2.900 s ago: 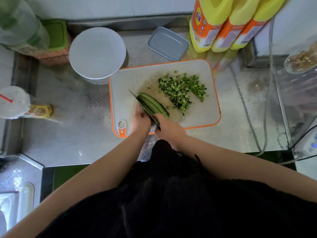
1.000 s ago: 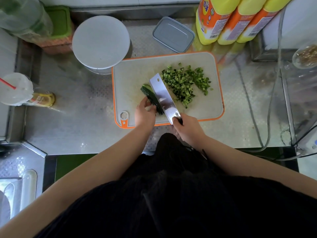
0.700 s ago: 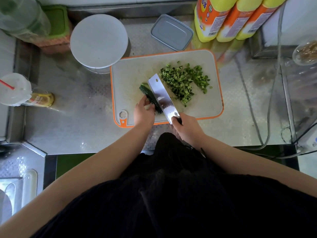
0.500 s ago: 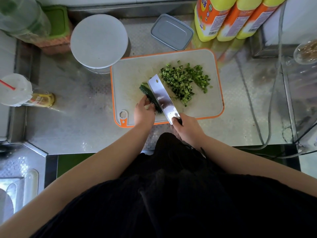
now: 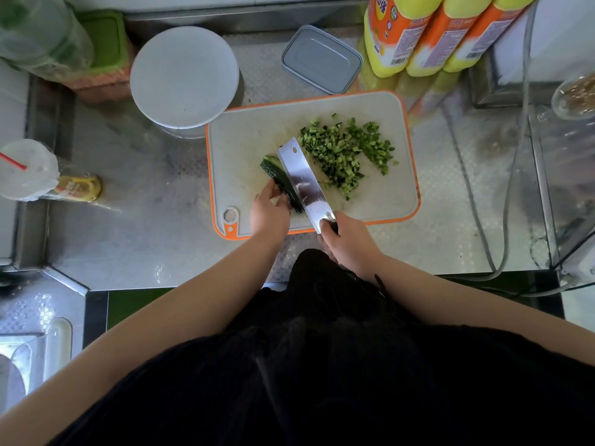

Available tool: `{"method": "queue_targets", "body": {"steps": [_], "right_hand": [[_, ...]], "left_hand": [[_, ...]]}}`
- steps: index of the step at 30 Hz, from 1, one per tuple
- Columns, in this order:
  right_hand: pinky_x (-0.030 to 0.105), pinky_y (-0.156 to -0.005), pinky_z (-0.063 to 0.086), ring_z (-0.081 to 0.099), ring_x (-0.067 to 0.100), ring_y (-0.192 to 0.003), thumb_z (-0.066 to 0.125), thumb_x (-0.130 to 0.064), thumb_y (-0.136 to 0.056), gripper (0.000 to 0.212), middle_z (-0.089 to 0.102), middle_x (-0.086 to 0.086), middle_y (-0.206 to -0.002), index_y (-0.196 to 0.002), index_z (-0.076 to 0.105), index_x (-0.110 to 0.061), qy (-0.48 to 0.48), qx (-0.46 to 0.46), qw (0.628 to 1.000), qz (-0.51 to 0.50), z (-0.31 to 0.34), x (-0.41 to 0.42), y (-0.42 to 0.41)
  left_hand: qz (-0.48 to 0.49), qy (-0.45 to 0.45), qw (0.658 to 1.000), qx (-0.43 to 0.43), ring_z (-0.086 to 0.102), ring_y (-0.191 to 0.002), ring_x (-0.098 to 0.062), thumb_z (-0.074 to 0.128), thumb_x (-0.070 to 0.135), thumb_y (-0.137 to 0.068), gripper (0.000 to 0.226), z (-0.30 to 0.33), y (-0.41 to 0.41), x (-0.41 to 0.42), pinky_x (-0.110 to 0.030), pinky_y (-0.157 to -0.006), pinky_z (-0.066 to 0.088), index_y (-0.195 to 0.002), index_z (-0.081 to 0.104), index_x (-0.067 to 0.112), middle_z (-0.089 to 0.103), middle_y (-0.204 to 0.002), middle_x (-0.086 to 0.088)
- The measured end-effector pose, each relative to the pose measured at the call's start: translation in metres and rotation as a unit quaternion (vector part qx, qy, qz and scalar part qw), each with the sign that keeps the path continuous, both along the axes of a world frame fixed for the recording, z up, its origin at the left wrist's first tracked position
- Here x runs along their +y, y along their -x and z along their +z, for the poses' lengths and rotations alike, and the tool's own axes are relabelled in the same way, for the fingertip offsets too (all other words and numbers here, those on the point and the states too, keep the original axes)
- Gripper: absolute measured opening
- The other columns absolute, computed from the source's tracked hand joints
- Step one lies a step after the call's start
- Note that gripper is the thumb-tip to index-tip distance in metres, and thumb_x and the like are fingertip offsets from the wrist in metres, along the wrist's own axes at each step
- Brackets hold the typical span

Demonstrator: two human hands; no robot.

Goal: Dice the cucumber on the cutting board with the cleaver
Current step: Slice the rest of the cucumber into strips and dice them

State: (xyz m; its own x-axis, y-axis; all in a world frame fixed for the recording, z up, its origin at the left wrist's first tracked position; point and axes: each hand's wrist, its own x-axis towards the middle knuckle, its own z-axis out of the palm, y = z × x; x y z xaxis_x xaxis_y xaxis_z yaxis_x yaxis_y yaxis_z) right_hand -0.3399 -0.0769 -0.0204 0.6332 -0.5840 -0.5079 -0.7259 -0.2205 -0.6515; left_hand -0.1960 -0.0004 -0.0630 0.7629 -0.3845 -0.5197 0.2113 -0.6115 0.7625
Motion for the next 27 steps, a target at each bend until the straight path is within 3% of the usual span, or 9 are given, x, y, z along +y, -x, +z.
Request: {"method": "queue_targets", "body": {"steps": [7, 14, 20, 23, 27], "right_hand": [[0.046, -0.066, 0.051, 0.060, 0.028, -0.062, 0.041, -0.032, -0.095, 0.033, 0.062, 0.012, -0.069, -0.079, 0.051, -0.005, -0.003, 0.001, 1.000, -0.011, 0.000, 0.001, -0.004], [0.048, -0.057, 0.054, 0.056, 0.030, -0.055, 0.043, -0.031, -0.094, 0.031, 0.057, 0.013, -0.064, -0.069, 0.042, -0.012, -0.055, -0.001, 0.998, -0.040, 0.003, -0.001, -0.008], [0.035, -0.043, 0.050, 0.052, 0.023, -0.041, 0.044, -0.028, -0.095, 0.032, 0.049, 0.007, -0.053, -0.064, 0.041, -0.018, -0.076, -0.008, 0.997, -0.024, 0.010, -0.009, -0.014], [0.036, -0.044, 0.050, 0.054, 0.025, -0.041, 0.043, -0.028, -0.095, 0.032, 0.053, 0.011, -0.055, -0.065, 0.043, -0.016, -0.067, 0.000, 0.998, -0.018, 0.011, -0.009, -0.015], [0.046, -0.062, 0.049, 0.057, 0.033, -0.065, 0.042, -0.025, -0.096, 0.031, 0.060, 0.018, -0.072, -0.077, 0.048, -0.001, -0.012, 0.013, 1.000, 0.018, 0.012, 0.001, -0.019]], "left_hand": [[-0.008, -0.009, 1.000, -0.004, 0.065, -0.099, -0.018, 0.049, 0.017, -0.095, 0.045, -0.003, -0.001, -0.001, -0.041, -0.089, 0.055, -0.138, 0.050, 0.033, 0.060, -0.121, 0.009], [-0.028, -0.025, 0.999, -0.007, 0.065, -0.099, -0.017, 0.048, 0.018, -0.095, 0.046, -0.005, -0.003, -0.002, -0.041, -0.088, 0.056, -0.140, 0.049, 0.028, 0.060, -0.124, 0.005], [-0.047, -0.037, 0.998, -0.018, 0.065, -0.097, -0.017, 0.047, 0.020, -0.093, 0.047, -0.001, -0.004, -0.001, -0.041, -0.086, 0.056, -0.139, 0.049, 0.030, 0.059, -0.123, 0.006], [-0.047, -0.040, 0.998, -0.015, 0.065, -0.095, -0.017, 0.047, 0.019, -0.092, 0.046, 0.002, -0.003, -0.002, -0.040, -0.084, 0.056, -0.137, 0.051, 0.030, 0.060, -0.121, 0.006], [-0.026, -0.044, 0.998, -0.028, 0.064, -0.096, -0.019, 0.048, 0.017, -0.094, 0.041, 0.009, 0.000, -0.001, -0.038, -0.086, 0.054, -0.134, 0.054, 0.025, 0.061, -0.119, 0.004]]}}
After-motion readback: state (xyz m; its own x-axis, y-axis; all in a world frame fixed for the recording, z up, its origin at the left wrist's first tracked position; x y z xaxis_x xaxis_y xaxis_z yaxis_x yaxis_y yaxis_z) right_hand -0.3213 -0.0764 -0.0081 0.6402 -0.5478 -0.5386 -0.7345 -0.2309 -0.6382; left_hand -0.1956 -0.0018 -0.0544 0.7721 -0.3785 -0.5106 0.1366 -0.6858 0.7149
